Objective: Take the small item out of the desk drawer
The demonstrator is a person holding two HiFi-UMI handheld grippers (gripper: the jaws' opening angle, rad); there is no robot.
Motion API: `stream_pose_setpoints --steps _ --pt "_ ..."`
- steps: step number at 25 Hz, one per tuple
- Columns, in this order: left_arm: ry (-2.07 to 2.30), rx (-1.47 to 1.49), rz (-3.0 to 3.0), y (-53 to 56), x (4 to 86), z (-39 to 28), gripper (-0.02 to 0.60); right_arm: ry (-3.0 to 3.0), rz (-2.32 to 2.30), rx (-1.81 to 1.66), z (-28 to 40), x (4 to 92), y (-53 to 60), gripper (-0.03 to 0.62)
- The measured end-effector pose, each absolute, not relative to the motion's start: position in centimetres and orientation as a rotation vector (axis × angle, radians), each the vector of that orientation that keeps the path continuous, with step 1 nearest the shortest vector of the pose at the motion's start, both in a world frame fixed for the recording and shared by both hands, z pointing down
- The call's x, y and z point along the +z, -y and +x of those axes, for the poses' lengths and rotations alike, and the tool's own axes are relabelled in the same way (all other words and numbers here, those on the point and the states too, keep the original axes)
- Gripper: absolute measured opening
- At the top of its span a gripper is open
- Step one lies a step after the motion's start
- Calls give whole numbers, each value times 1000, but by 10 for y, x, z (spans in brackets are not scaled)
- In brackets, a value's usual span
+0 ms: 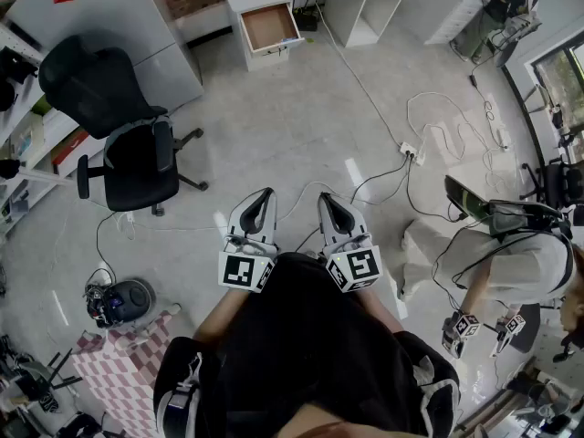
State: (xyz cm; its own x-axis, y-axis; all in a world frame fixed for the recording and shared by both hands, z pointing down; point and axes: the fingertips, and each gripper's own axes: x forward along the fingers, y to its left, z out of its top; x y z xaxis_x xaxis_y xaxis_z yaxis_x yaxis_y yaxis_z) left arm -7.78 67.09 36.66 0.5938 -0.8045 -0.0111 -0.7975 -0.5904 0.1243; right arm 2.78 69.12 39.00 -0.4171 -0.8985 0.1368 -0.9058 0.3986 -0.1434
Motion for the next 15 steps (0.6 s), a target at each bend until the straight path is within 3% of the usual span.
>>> stream_pose_setpoints --steps 15 --pt "1324 -100 2717 -623 374 -128 9 2579 1728 320 -16 389 -639 26"
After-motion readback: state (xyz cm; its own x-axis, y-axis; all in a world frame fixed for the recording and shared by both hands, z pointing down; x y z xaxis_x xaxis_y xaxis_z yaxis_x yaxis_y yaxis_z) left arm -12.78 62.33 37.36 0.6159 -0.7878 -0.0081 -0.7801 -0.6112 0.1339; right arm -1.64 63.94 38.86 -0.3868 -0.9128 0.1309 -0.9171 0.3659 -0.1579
